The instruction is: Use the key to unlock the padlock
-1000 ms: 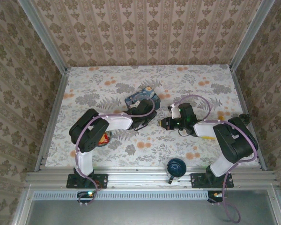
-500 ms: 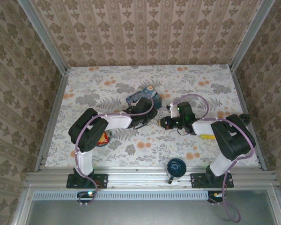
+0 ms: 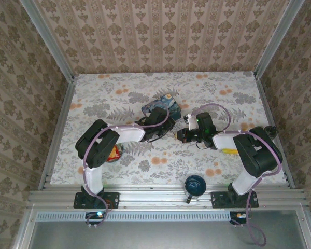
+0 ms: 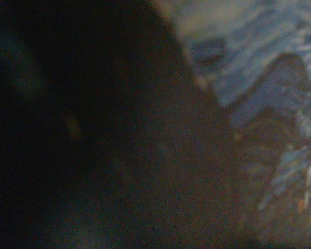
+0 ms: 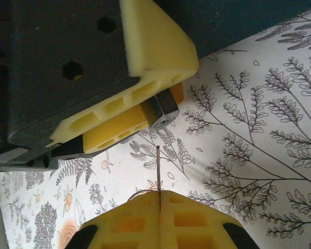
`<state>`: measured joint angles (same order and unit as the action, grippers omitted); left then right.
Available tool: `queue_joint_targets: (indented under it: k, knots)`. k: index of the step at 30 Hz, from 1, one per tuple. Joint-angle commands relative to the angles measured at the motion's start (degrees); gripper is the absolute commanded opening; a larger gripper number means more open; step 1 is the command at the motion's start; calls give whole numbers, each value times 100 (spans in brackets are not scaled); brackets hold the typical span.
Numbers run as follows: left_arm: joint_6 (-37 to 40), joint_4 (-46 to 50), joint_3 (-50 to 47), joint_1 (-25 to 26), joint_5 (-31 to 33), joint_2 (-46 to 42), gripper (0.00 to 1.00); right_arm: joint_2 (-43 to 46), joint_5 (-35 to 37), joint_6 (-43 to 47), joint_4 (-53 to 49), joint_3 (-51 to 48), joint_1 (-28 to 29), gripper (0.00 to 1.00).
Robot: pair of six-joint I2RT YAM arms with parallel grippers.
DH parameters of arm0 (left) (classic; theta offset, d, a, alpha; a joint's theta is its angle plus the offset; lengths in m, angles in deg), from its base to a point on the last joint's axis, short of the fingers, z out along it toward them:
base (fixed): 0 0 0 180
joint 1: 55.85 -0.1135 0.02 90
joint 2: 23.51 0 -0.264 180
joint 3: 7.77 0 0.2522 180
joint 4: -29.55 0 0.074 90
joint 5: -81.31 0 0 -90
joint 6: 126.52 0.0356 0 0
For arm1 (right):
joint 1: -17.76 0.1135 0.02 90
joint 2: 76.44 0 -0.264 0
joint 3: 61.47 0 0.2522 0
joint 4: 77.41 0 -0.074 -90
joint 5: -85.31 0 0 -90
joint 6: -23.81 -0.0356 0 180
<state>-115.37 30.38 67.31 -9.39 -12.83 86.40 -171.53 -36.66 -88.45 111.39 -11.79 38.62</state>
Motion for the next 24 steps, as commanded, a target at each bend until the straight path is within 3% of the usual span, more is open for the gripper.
queue_joint_targets:
  k: [1,24]
  knots:
    - [-350,68,-159,13,-596,48,4,175,261,137,57,-53,24,0]
    - [-436,-24,-176,12,-728,145,4,279,340,196,56,64,23,0]
